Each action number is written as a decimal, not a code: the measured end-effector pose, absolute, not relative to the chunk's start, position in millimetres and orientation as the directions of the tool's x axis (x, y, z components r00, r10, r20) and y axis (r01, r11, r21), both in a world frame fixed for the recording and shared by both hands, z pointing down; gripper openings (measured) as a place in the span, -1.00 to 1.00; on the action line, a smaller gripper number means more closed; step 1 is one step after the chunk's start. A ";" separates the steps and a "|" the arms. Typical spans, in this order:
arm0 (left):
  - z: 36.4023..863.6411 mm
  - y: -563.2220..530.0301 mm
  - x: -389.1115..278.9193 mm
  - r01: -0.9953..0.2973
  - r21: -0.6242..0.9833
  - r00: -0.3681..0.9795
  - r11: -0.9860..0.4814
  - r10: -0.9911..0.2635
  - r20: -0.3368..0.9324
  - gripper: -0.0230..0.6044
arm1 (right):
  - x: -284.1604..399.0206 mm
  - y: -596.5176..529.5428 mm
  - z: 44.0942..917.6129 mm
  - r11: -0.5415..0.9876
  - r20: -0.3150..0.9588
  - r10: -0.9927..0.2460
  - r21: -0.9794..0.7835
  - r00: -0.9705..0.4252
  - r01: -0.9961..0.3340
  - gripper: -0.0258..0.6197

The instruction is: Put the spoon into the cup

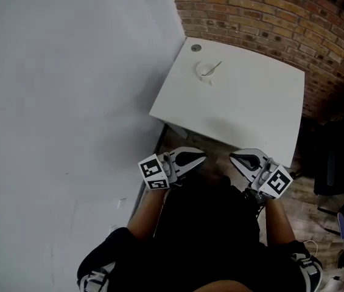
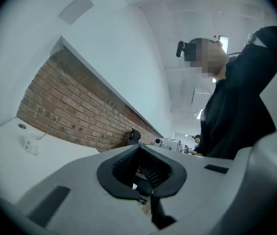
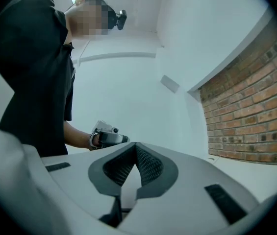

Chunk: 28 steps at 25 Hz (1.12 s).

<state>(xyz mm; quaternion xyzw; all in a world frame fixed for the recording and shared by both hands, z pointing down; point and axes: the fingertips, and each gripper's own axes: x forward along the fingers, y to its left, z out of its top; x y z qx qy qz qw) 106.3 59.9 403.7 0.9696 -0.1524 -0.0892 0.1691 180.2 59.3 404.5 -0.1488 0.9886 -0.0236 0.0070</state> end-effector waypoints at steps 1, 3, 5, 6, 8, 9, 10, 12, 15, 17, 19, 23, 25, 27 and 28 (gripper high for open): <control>400.9 64.1 102.4 -0.269 0.350 0.938 -0.897 -0.326 -0.115 -0.88 | 172.8 64.6 398.5 0.959 -0.028 -0.282 -0.041 -0.959 -0.281 -0.90; 391.9 71.3 96.7 -0.274 0.342 0.935 -0.899 -0.333 -0.124 -0.88 | 160.8 74.1 375.8 0.963 -0.098 -0.269 -0.032 -0.958 -0.267 -0.90; 384.1 78.6 93.3 -0.260 0.332 0.935 -0.907 -0.322 -0.147 -0.88 | 154.0 82.0 354.4 0.957 -0.153 -0.289 -0.042 -0.945 -0.286 -0.90; 381.7 83.1 91.5 -0.242 0.324 0.940 -0.914 -0.304 -0.155 -0.88 | 150.0 85.9 346.5 0.951 -0.167 -0.309 -0.037 -0.936 -0.307 -0.90; 379.1 97.1 86.8 -0.199 0.307 0.953 -0.931 -0.257 -0.160 -0.88 | 140.2 98.3 336.9 0.935 -0.174 -0.352 -0.013 -0.920 -0.356 -0.90; 378.9 107.3 82.7 -0.179 0.303 0.958 -0.936 -0.236 -0.161 -0.88 | 134.9 107.6 335.1 0.926 -0.173 -0.374 -0.007 -0.911 -0.378 -0.90; 379.5 118.9 76.3 -0.163 0.303 0.962 -0.939 -0.220 -0.162 -0.88 | 128.7 118.5 335.3 0.917 -0.169 -0.395 -0.008 -0.903 -0.399 -0.90; 383.4 142.2 56.9 -0.143 0.311 0.965 -0.939 -0.202 -0.165 -0.88 | 113.0 141.9 341.9 0.902 -0.144 -0.430 -0.020 -0.891 -0.432 -0.90; 396.4 169.8 26.4 -0.120 0.353 0.965 -0.928 -0.192 -0.176 -0.88 | 87.4 172.4 358.2 0.891 -0.065 -0.454 -0.030 -0.889 -0.453 -0.90; 409.0 190.6 14.1 -0.093 0.382 0.968 -0.919 -0.173 -0.181 -0.88 | 73.6 195.0 366.7 0.888 -0.024 -0.459 -0.027 -0.888 -0.458 -0.90; 421.0 210.4 9.5 -0.066 0.401 0.972 -0.914 -0.149 -0.181 -0.88 | 66.0 215.2 374.1 0.883 -0.001 -0.468 -0.035 -0.884 -0.467 -0.90; 426.7 241.0 12.9 -0.021 0.401 0.975 -0.916 -0.107 -0.193 -0.88 | 57.9 243.8 386.9 0.877 0.025 -0.477 -0.056 -0.879 -0.477 -0.90; 421.0 250.8 14.6 -0.017 0.383 0.975 -0.923 -0.099 -0.197 -0.88 | 55.6 249.6 385.3 0.882 0.022 -0.467 -0.051 -0.884 -0.468 -0.90; 412.5 256.9 16.5 -0.032 0.359 0.976 -0.933 -0.107 -0.192 -0.88 | 58.7 249.7 378.1 0.891 0.003 -0.453 -0.044 -0.892 -0.453 -0.90; 408.2 258.0 16.5 -0.046 0.347 0.975 -0.937 -0.117 -0.187 -0.88 | 60.2 248.4 373.3 0.896 -0.009 -0.442 -0.038 -0.897 -0.442 -0.90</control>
